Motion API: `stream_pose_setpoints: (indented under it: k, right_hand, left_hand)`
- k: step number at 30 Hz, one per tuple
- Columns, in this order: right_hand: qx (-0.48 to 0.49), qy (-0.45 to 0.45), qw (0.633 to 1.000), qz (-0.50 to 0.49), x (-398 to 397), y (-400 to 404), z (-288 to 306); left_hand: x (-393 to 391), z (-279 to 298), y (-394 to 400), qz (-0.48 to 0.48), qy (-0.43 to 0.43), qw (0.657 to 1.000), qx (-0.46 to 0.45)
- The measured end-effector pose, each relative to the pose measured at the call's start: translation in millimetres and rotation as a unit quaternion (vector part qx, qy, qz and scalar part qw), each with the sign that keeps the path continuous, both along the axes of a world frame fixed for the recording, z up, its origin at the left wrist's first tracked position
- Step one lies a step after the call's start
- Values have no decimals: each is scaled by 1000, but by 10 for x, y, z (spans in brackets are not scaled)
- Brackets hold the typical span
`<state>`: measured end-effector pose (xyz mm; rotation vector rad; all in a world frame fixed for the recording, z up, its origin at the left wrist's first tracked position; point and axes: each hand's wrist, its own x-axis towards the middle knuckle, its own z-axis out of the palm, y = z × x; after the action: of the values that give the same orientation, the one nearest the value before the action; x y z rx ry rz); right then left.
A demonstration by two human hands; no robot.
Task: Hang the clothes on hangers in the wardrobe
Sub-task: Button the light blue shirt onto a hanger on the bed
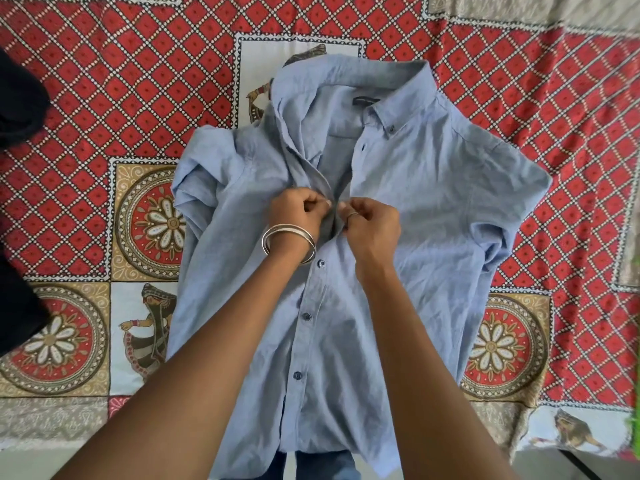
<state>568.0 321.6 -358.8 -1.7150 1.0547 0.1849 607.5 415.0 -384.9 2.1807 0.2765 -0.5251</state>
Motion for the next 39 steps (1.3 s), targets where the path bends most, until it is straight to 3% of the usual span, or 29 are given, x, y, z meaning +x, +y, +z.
stream_pose_setpoints:
  k: [5, 10, 16, 19, 22, 27, 31, 35, 37, 39]
  right_hand:
    - [-37, -8, 997, 72, -8, -1, -3]
    - [-7, -19, 994, 105, -31, -65, -46]
    - [138, -34, 989, 42, -69, -186, -96]
    - [166, -44, 985, 28, -33, -240, -72]
    - [139, -38, 989, 39, 3, -222, -86]
    - [-2, -45, 992, 114, -27, -126, -79]
    - [5, -58, 995, 85, -107, -94, -88]
    - [178, -52, 981, -48, -126, -138, -73]
    - [216, -35, 975, -29, -129, -136, -84]
    - [183, -14, 983, 27, -126, -123, -139]
  left_hand:
    - [-50, -31, -13, 7, 10, 999, -33]
    - [-1, -31, -4, -3, 33, 999, -37]
    - [-18, -17, -14, 20, 60, 996, -55]
    - [0, 7, -14, 22, 98, 993, -62]
    - [41, 34, -2, 45, 121, 990, -63]
    - [10, 100, -43, 94, 159, 979, -82]
    - [36, 85, -70, 129, 180, 971, -86]
    - [0, 75, -101, 48, 159, 984, -69]
    - [-22, 88, -80, -39, 103, 994, -15]
    - [-51, 97, -63, -86, 49, 995, 25]
